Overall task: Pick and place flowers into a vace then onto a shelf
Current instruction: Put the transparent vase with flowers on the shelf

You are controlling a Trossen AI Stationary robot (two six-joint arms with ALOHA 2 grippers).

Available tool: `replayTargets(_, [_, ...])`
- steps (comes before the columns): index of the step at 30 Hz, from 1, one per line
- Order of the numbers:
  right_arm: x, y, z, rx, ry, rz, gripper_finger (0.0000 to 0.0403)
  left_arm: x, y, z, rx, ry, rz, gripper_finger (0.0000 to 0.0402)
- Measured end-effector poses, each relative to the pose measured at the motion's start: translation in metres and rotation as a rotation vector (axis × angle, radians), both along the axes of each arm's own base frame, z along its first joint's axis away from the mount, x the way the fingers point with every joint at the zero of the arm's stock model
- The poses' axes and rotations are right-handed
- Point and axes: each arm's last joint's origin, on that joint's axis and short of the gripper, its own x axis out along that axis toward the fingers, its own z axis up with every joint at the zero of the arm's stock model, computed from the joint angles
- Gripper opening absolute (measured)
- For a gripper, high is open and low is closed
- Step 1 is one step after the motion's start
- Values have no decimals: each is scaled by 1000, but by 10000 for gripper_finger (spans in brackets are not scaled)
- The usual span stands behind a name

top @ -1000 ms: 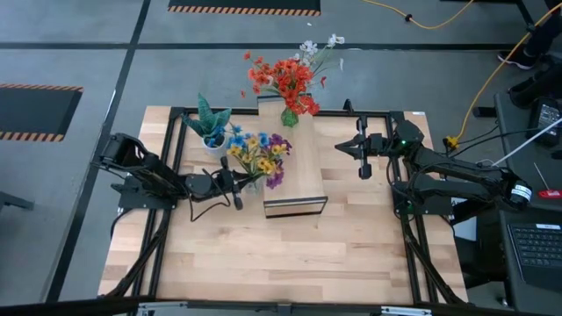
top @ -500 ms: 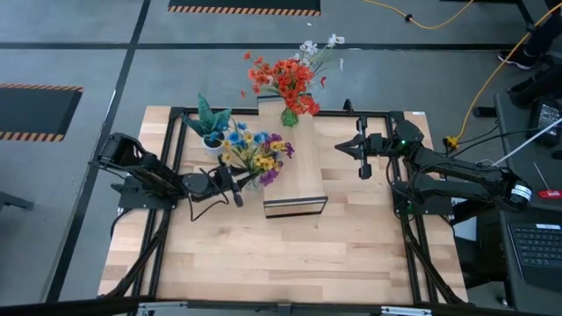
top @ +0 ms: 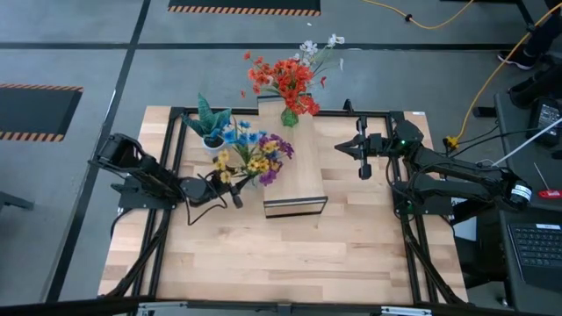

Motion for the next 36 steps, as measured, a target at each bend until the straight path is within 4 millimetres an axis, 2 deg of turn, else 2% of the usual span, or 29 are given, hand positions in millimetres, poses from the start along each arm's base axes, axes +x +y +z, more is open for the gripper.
replayTargets(18, [0, 0, -1, 4, 6, 0, 12, -11, -23, 0, 24, 8, 117, 175])
replayTargets(32, [0, 0, -1, 4, 6, 0, 12, -22, -44, -2, 10, 4, 162, 173])
replayTargets(36, [0, 0, -1, 4, 6, 0, 12, -25, -50, -4, -3, 6, 122, 169])
